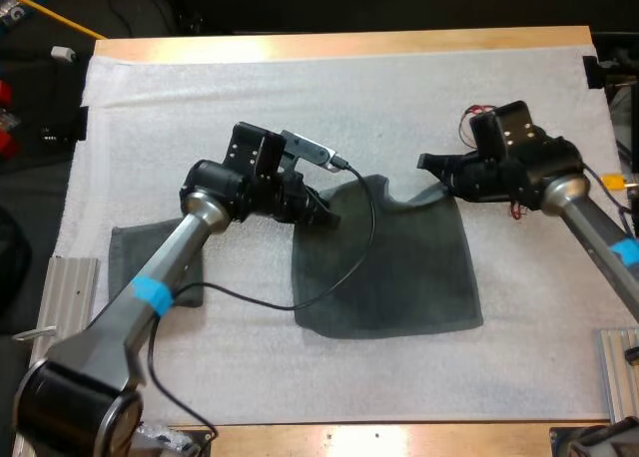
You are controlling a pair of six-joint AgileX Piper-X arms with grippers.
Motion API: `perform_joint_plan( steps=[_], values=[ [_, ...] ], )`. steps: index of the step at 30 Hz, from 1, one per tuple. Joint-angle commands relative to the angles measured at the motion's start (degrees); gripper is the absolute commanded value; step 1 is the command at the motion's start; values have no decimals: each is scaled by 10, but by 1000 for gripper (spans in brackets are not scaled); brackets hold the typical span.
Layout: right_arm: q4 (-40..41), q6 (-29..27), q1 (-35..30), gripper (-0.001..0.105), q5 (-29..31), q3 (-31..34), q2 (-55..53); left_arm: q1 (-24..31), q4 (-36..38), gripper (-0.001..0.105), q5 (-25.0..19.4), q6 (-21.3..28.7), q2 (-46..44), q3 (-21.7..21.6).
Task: Pick towel from pile, fold and stack
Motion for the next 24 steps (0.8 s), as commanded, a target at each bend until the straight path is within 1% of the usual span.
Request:
perform_joint_plan(
  steps=[1,8,15,16,18,19,20,21,22,23,24],
  values=[
    [-9,5,-4,0,8,0,5,0,-9,0,4,1,6,-1],
    [-20,6,-24,0,37,0,38,0,-17,0,2,1,64,-1],
    [-38,6,-27,0,32,0,48,0,-17,0,2,2,92,-1],
    [-42,6,-27,0,32,0,49,0,-17,1,2,2,92,-1],
    [-47,6,-27,3,32,0,49,0,-21,5,2,2,92,-1],
    [-51,6,-27,9,32,0,49,0,-22,11,2,2,92,-1],
    [-56,6,-27,19,32,0,49,0,-25,19,2,2,92,-1],
    [-59,6,-28,27,32,0,49,0,-26,25,2,2,92,-1],
    [-64,6,-29,39,32,0,49,0,-26,36,2,2,92,-1],
    [-71,6,-31,56,32,0,49,0,-26,47,2,2,92,-3],
    [-74,6,-32,65,32,0,49,0,-23,53,2,2,92,-4]
  ],
)
